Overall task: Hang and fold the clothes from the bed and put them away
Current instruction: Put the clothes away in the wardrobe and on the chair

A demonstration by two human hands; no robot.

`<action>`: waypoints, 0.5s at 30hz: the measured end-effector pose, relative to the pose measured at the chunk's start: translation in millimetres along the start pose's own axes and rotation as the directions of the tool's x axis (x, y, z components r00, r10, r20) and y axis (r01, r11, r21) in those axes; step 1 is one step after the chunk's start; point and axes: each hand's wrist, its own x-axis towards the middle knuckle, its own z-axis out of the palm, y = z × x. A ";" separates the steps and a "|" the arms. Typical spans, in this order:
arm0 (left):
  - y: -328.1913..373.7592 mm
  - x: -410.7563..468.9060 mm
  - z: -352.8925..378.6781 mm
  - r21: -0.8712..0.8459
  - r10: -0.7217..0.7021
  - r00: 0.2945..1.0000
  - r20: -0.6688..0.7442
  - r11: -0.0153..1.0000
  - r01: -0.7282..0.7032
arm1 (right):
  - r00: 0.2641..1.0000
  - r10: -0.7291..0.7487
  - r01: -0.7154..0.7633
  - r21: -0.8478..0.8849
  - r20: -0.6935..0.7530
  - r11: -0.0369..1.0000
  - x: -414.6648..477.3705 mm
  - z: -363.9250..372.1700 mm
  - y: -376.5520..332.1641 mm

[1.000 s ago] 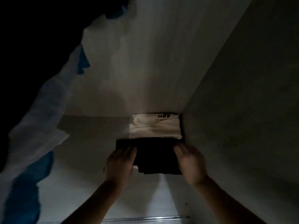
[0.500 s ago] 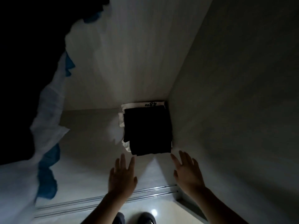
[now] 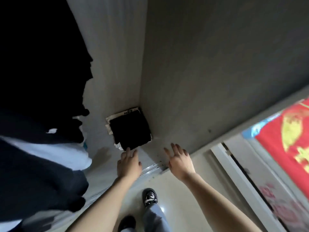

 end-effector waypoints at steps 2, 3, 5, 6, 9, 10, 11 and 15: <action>9.5 -21.7 -12.3 0.032 0.085 0.996 -0.026 0.996 -0.084 | 0.996 0.070 -0.068 0.026 -0.061 0.997 -35.9 -6.5 1.7; 14.8 -36.3 -18.9 0.046 0.131 0.991 -0.035 0.991 -0.129 | 0.988 0.129 -0.124 0.056 -0.080 0.991 -58.2 -12.1 1.0; 21.9 -57.6 -25.5 0.051 0.193 0.981 -0.039 0.980 -0.190 | 0.968 0.221 -0.208 0.112 -0.120 0.972 -92.1 -20.7 1.3; 28.2 -69.2 -30.0 0.055 0.230 0.972 -0.035 0.972 -0.228 | 0.949 0.279 -0.257 0.154 -0.146 0.954 -111.5 -27.6 3.2; 50.1 -108.5 -36.4 0.063 0.321 0.947 0.008 0.945 -0.321 | 0.879 0.441 -0.396 0.235 -0.181 0.888 -181.4 -41.0 13.4; 58.4 -120.0 -36.0 0.070 0.360 0.933 0.019 0.930 -0.360 | 0.852 0.490 -0.441 0.250 -0.184 0.862 -205.7 -42.3 18.0; 72.5 -134.1 -35.8 0.079 0.410 0.912 0.024 0.909 -0.410 | 0.813 0.549 -0.495 0.268 -0.193 0.827 -236.4 -42.1 26.3; 132.1 -163.9 -36.2 0.091 0.588 0.809 0.006 0.805 -0.586 | 0.645 0.739 -0.668 0.326 -0.194 0.669 -325.4 -41.2 58.0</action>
